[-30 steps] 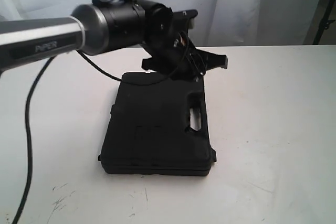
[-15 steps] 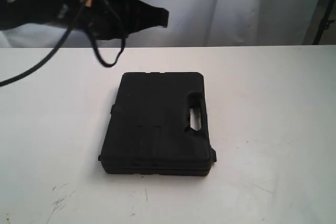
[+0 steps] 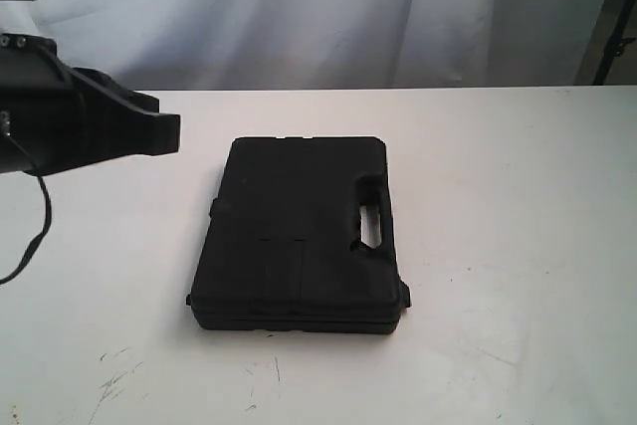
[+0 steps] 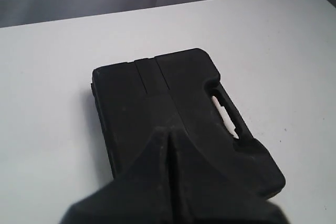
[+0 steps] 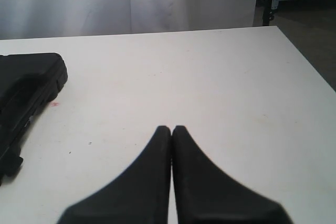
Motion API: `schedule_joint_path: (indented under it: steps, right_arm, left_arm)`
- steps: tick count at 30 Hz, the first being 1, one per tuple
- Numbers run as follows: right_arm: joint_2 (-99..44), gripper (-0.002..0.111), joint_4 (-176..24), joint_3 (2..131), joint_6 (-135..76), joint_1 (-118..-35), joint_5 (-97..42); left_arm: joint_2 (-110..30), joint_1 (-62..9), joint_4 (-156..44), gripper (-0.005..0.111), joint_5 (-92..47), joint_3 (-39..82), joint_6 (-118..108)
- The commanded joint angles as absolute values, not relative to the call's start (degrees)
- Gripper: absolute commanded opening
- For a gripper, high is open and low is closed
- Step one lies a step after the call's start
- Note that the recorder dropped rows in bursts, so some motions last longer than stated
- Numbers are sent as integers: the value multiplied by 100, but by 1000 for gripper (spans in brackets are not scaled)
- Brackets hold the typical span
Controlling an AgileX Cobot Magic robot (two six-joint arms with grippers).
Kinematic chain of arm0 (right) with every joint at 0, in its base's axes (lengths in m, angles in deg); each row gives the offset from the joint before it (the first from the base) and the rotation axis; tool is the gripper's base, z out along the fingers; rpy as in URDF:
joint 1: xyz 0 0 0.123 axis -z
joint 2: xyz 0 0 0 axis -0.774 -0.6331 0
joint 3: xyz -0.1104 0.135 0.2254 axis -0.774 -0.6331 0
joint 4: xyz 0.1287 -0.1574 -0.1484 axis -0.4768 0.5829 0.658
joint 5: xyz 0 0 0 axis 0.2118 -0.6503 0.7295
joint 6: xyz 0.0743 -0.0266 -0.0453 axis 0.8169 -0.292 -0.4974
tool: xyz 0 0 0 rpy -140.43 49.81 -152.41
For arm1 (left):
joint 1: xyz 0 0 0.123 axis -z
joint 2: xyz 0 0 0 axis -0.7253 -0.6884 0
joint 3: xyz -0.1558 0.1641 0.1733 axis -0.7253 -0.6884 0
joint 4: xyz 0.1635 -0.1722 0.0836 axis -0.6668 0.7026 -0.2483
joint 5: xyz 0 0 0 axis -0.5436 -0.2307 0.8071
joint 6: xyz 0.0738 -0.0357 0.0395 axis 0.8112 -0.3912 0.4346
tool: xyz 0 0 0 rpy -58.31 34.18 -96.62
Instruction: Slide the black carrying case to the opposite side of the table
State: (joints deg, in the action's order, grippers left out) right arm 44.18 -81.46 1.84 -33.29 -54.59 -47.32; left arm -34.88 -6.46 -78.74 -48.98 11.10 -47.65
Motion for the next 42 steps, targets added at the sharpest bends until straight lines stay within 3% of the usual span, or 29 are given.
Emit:
schedule_joint_path:
  steps: [1, 14, 30, 37, 42]
  right_arm:
    - [4449, 0, -8125, 166, -3324, -5411, -4732]
    - [4449, 0, -8125, 166, -3324, -5411, -4732]
    - [4449, 0, -8125, 166, -3324, -5411, -4732]
    - [4449, 0, -8125, 166, -3324, -5411, -4732]
    - [4449, 0, -8125, 166, -3324, -5411, -4732]
  left_arm:
    - [-3370, -652, -7956, 0, -4794, 1069, -4785]
    - [-3047, -797, -8343, 0, -5842, 1030, -4491]
    - [353, -4157, -7199, 0, -5536, -1253, -4477]
    - [1746, -4811, -7173, 0, -5536, -2092, -4477]
    - [2183, -4891, -7173, 0, -5222, -2471, -4469]
